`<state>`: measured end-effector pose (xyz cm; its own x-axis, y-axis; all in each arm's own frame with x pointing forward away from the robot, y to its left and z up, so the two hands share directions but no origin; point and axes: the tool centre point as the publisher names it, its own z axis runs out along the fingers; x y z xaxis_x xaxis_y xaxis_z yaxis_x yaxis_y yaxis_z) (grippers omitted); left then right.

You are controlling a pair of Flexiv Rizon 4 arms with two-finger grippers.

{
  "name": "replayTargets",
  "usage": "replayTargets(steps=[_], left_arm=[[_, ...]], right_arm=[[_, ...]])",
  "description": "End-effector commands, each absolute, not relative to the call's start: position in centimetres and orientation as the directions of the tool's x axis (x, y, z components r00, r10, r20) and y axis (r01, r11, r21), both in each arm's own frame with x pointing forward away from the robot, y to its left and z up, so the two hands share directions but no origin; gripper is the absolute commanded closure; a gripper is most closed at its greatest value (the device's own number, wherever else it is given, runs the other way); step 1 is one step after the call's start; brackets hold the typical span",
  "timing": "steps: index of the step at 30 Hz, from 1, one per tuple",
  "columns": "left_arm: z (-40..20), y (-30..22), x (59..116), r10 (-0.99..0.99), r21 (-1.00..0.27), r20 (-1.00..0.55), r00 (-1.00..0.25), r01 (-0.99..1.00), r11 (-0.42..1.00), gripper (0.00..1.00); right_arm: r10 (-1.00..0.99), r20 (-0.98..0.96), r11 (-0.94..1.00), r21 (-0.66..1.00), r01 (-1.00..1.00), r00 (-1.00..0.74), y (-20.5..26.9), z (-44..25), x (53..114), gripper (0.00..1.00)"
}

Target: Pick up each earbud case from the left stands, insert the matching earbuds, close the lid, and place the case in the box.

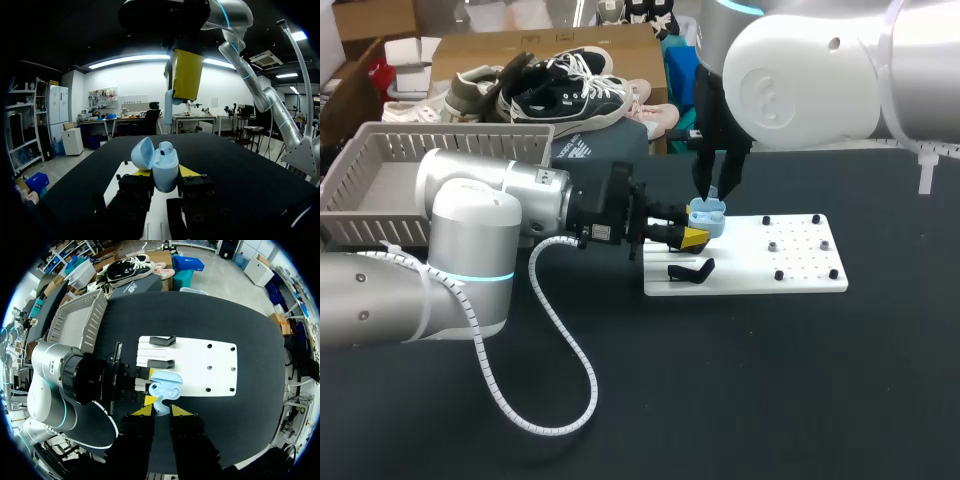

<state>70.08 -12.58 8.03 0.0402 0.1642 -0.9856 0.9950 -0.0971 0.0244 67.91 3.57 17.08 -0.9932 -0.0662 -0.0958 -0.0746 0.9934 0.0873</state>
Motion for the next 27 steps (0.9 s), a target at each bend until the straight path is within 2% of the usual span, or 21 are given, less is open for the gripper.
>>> replayTargets(steps=[1, 27], left_arm=[[8.0, -12.6, 70.1, 0.164, 0.026, -0.986, 0.041, 0.995, -0.095, 1.00], [8.0, -12.6, 70.1, 0.164, 0.026, -0.986, 0.041, 0.995, -0.095, 1.00]], right_arm=[[-0.080, -0.093, 0.991, 0.103, -0.089, -0.993, 3.8, 16.9, 67.9, 1.00], [-0.144, -0.080, 0.983, 0.104, -0.151, -0.986, 5.0, 15.0, 68.5, 1.00]])
